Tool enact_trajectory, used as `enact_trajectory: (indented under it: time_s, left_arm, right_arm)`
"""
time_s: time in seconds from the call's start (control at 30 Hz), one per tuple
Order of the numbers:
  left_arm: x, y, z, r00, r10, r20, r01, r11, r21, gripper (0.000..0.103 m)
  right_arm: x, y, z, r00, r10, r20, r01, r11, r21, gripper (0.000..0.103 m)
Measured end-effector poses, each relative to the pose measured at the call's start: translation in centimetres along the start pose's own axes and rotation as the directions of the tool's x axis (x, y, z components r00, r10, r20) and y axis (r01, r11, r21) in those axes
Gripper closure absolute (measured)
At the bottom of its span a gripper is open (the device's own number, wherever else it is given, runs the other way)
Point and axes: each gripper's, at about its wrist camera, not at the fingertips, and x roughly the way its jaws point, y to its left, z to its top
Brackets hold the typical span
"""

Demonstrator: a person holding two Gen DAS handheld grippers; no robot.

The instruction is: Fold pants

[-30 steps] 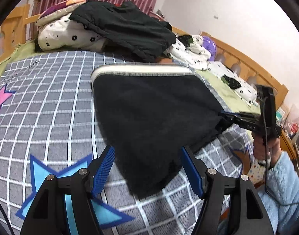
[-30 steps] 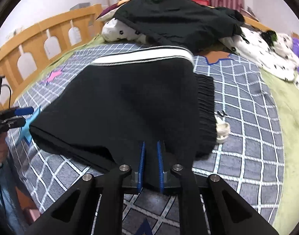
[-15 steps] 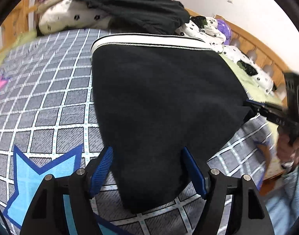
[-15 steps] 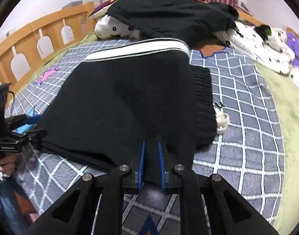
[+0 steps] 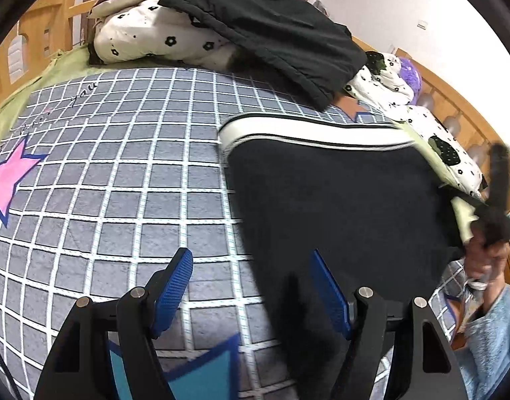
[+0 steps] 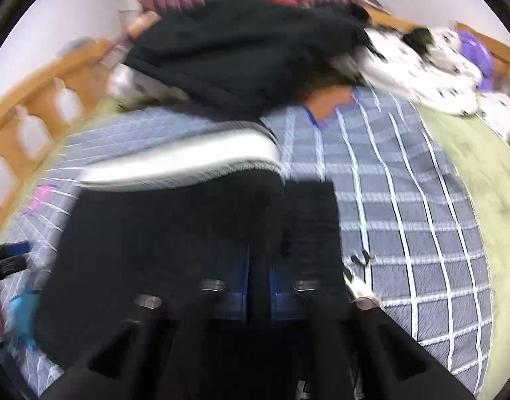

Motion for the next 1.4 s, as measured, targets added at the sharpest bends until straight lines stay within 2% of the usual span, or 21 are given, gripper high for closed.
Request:
enact_trajectory:
  time_s: [0.03, 0.07, 0.17, 0.2, 0.33, 0.43, 0.5, 0.57, 0.6, 0.63, 0.67, 0.73, 0.77, 0.83, 0.9, 1.0, 1.1, 1.17, 1.27, 1.33, 1.4]
  left_arm:
    - [0.1, 0.3, -0.1, 1.000, -0.014, 0.005, 0.014, 1.000, -0.005, 0.032]
    - [0.3, 0.4, -0.1, 1.000, -0.024, 0.007, 0.024, 1.000, -0.010, 0.032]
    - [1.8, 0.3, 0.0, 0.998, -0.069, -0.005, 0.068, 0.997, -0.039, 0.032]
    - [2.4, 0.1, 0.1, 0.997, -0.082, -0.017, 0.081, 0.996, -0.049, 0.032]
    - [5.0, -0.3, 0.3, 0.977, -0.199, -0.074, 0.191, 0.976, -0.103, 0.032]
    - [7.5, -0.3, 0.4, 0.964, -0.238, -0.117, 0.219, 0.964, -0.150, 0.032]
    - [8.3, -0.3, 0.7, 0.961, -0.259, -0.094, 0.241, 0.956, -0.168, 0.034]
    - [9.1, -0.6, 1.2, 0.956, -0.279, -0.094, 0.257, 0.947, -0.192, 0.049]
    - [9.3, -0.6, 1.3, 0.956, -0.279, -0.092, 0.255, 0.944, -0.209, 0.064]
    - [9.4, -0.5, 1.5, 0.954, -0.286, -0.088, 0.260, 0.938, -0.230, 0.070]
    - [9.1, -0.5, 1.8, 0.955, -0.289, -0.072, 0.264, 0.934, -0.240, 0.086]
    - [7.9, -0.5, 2.5, 0.957, -0.288, -0.025, 0.274, 0.933, -0.232, 0.092]
    - [6.7, -0.7, 2.8, 0.960, -0.281, 0.009, 0.276, 0.937, -0.215, 0.092]
    - [5.1, -1.0, 3.8, 0.963, -0.268, 0.032, 0.269, 0.948, -0.172, 0.093]
    - [3.7, -0.6, 4.7, 0.961, -0.272, 0.052, 0.277, 0.947, -0.165, 0.093]
    - [0.5, 2.9, 6.5, 0.962, -0.261, 0.086, 0.273, 0.945, -0.181, 0.093]
    - [-2.6, 7.7, 7.4, 0.972, -0.218, 0.083, 0.230, 0.951, -0.206, 0.093]
    - [-4.4, 10.9, 7.5, 0.986, -0.157, 0.053, 0.164, 0.970, -0.178, 0.093]
    - [-4.7, 13.2, 5.9, 0.999, -0.053, -0.001, 0.052, 0.993, -0.103, 0.092]
    - [-3.5, 14.7, 4.3, 0.999, -0.032, -0.040, 0.028, 0.995, -0.091, 0.089]
    - [-1.5, 16.0, 2.4, 0.996, -0.043, -0.079, 0.032, 0.991, -0.129, 0.073]
  right_arm:
    - [-1.7, -1.1, 0.2, 0.997, 0.046, 0.060, -0.049, 0.997, 0.052, 0.095]
    - [-2.2, -1.9, 0.3, 0.997, 0.044, 0.066, -0.049, 0.995, 0.082, 0.094]
    - [0.0, -3.3, -0.6, 0.999, 0.000, -0.041, 0.005, 0.994, 0.112, 0.084]
    - [1.1, -3.4, -1.2, 0.996, -0.014, -0.084, 0.022, 0.995, 0.097, 0.075]
    - [-0.3, -3.6, -0.8, 0.997, -0.022, -0.068, 0.026, 0.998, 0.062, 0.042]
    - [1.6, -4.8, -1.6, 0.988, 0.053, -0.142, -0.034, 0.991, 0.130, 0.042]
    - [3.0, -5.2, -2.0, 0.979, 0.130, -0.157, -0.101, 0.978, 0.182, 0.042]
    - [4.0, -5.4, -2.2, 0.968, 0.187, -0.170, -0.148, 0.965, 0.218, 0.040]
    - [4.3, -5.5, -2.3, 0.964, 0.203, -0.172, -0.162, 0.961, 0.224, 0.040]
    - [4.5, -5.6, -2.3, 0.960, 0.218, -0.174, -0.176, 0.958, 0.228, 0.041]
    - [4.7, -5.7, -2.3, 0.959, 0.222, -0.177, -0.178, 0.956, 0.233, 0.042]
    - [4.0, -5.4, -2.2, 0.962, 0.206, -0.180, -0.160, 0.957, 0.241, 0.050]
    - [3.2, -5.1, -2.0, 0.968, 0.185, -0.167, -0.144, 0.962, 0.231, 0.054]
    - [1.5, -4.7, -1.3, 0.974, 0.189, -0.125, -0.154, 0.957, 0.247, 0.076]
    - [-0.4, -2.9, -0.5, 0.975, 0.210, -0.078, -0.182, 0.947, 0.265, 0.079]
    - [-1.8, 2.1, 0.3, 0.983, 0.174, -0.055, -0.159, 0.966, 0.206, 0.081]
    - [-1.8, 6.3, 0.6, 0.967, 0.254, -0.021, -0.242, 0.941, 0.235, 0.081]
    - [-0.9, 9.2, 0.6, 0.948, 0.319, -0.007, -0.307, 0.918, 0.252, 0.081]
    - [1.3, 13.3, 0.6, 0.931, 0.362, -0.037, -0.348, 0.916, 0.202, 0.081]
    - [3.7, 15.6, 0.1, 0.934, 0.343, -0.099, -0.329, 0.935, 0.137, 0.080]
    - [6.2, 16.5, -1.9, 0.964, 0.221, -0.151, -0.218, 0.975, 0.034, 0.072]
